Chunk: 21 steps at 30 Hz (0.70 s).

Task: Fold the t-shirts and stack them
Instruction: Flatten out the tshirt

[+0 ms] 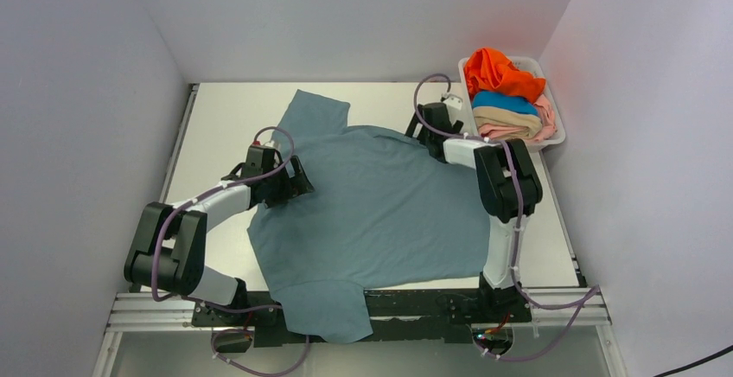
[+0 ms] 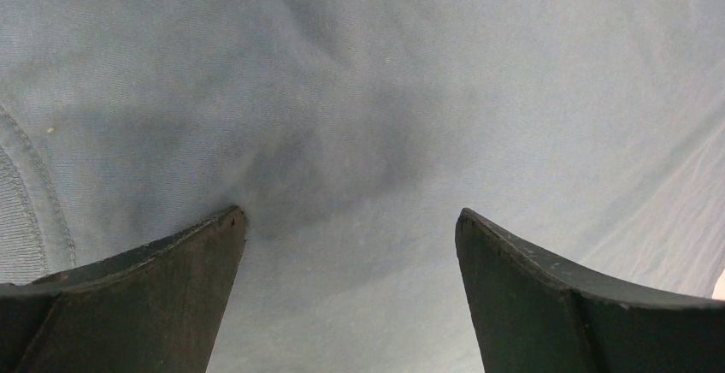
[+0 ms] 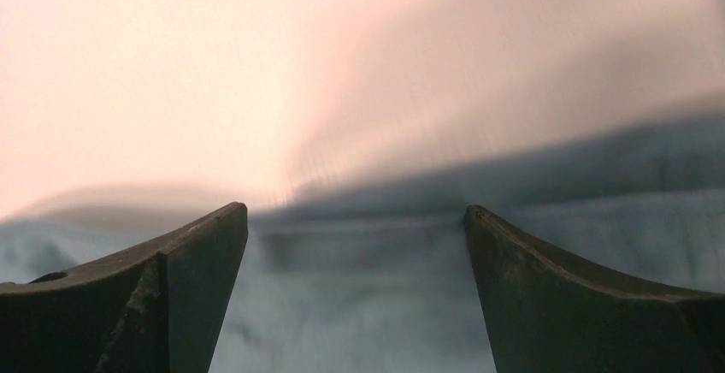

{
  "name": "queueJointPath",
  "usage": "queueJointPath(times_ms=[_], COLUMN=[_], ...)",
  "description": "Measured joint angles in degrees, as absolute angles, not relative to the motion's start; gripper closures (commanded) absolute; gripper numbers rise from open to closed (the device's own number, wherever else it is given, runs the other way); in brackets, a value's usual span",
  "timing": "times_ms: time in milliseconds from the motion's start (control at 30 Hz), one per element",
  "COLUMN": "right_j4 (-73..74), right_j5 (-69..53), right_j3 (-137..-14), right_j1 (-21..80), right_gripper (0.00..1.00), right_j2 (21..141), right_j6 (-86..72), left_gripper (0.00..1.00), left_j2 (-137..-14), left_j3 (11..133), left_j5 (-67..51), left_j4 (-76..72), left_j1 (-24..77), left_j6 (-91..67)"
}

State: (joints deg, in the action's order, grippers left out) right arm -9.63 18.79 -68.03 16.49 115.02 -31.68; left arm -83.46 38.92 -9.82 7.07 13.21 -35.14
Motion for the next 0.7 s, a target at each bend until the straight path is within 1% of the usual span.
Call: queueJointPath(times_ms=[200, 333, 433, 567, 633, 700], right_j4=[-9.8, -6.5, -4.9, -2.9, -1.5, 1.2], right_j5=[13.5, 10.9, 10.3, 8.6, 6.7, 5.3], right_j3=[-81.2, -87.5, -85.9, -77.7, -74.2, -72.9], right_j1=[11.4, 10.7, 12.4, 16.1, 18.0, 18.6], right_gripper=[0.00, 0.00, 0.00, 0.00, 0.01, 0.01], right_j2=[124.4, 124.8, 120.5, 110.5, 106.8, 105.4], right_j6=[-30.7, -27.0, -23.9, -20.1, -15.4, -8.5], left_gripper=[0.01, 0.00, 0.00, 0.01, 0.01, 0.01], left_j2=[-83.4, -83.4, -83.3, -83.4, -83.4, -83.4], left_j3=[39.0, 39.5, 40.0, 40.6, 41.0, 41.3], left_j5=[-9.8, -9.3, -8.8, -7.8, -7.2, -6.4], left_j4=[7.2, 8.2, 9.3, 11.1, 12.1, 13.1], left_j1=[13.1, 13.1, 13.1, 13.0, 13.0, 12.8], left_j6=[-35.1, -34.9, -34.7, -34.0, -33.5, -33.1])
